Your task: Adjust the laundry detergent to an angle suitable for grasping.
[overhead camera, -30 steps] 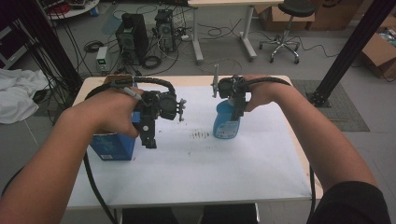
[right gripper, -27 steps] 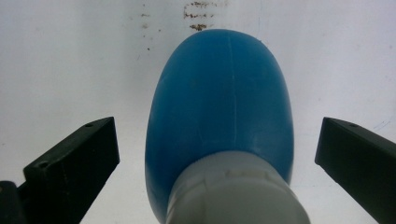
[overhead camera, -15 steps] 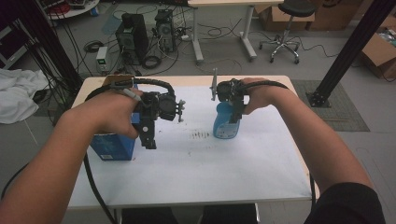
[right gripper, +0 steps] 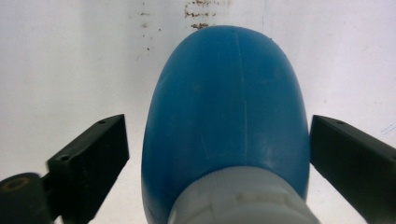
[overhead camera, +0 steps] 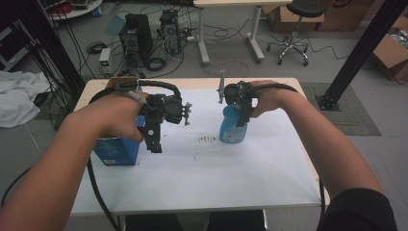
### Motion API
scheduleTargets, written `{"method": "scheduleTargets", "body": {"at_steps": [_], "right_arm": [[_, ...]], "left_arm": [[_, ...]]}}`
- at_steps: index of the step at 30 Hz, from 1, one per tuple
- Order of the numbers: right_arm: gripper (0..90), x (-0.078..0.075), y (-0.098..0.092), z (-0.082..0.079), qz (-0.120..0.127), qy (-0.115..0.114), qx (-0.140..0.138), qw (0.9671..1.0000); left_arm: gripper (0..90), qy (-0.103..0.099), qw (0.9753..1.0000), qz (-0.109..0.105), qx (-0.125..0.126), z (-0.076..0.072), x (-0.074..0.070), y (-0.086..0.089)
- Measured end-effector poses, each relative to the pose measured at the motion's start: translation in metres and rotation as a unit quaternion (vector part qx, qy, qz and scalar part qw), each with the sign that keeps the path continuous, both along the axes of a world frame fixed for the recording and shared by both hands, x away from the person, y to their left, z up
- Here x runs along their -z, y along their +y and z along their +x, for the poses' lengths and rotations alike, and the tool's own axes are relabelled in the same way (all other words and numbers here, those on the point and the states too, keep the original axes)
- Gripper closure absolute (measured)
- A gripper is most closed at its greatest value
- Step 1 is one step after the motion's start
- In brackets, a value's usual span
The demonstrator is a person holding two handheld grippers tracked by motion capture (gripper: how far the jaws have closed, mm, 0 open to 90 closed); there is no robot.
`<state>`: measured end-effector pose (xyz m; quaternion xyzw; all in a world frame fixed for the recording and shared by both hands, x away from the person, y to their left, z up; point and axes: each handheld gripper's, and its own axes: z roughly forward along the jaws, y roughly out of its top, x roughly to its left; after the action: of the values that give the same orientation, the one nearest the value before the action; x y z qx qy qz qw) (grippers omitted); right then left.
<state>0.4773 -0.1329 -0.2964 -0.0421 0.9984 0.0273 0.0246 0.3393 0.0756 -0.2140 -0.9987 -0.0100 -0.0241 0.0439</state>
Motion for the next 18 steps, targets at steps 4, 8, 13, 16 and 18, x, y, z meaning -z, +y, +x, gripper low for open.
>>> {"method": "scheduleTargets", "body": {"at_steps": [4, 8, 13, 16, 18], "right_arm": [[9.6, 0.0000, 0.0000, 0.0000, 0.000, 0.001, -0.001, 1.0000], [9.9, 0.0000, 0.0001, 0.0002, 0.000, 0.001, -0.001, 1.0000], [13.4, -0.0003, 0.0002, 0.0002, -0.001, 0.002, 0.001, 1.0000], [15.3, -0.0003, 0.0004, 0.0003, -0.001, 0.002, 0.001, 1.0000], [16.3, -0.0004, 0.0006, 0.0004, -0.001, 0.002, 0.001, 1.0000]], "left_arm": [[0.1, 0.000, 1.0000, 0.001, -0.001, 0.0004, 0.0001, 0.0001], [0.1, -0.001, 1.0000, 0.000, -0.002, 0.0005, 0.0004, 0.0004], [0.1, 0.001, 1.0000, 0.001, -0.001, 0.0004, 0.0006, 0.0005], [0.1, 0.000, 1.0000, -0.003, 0.000, -0.0001, 0.0009, 0.0002], [0.1, -0.001, 1.0000, -0.003, 0.000, -0.0003, 0.0009, 0.0002]]}}
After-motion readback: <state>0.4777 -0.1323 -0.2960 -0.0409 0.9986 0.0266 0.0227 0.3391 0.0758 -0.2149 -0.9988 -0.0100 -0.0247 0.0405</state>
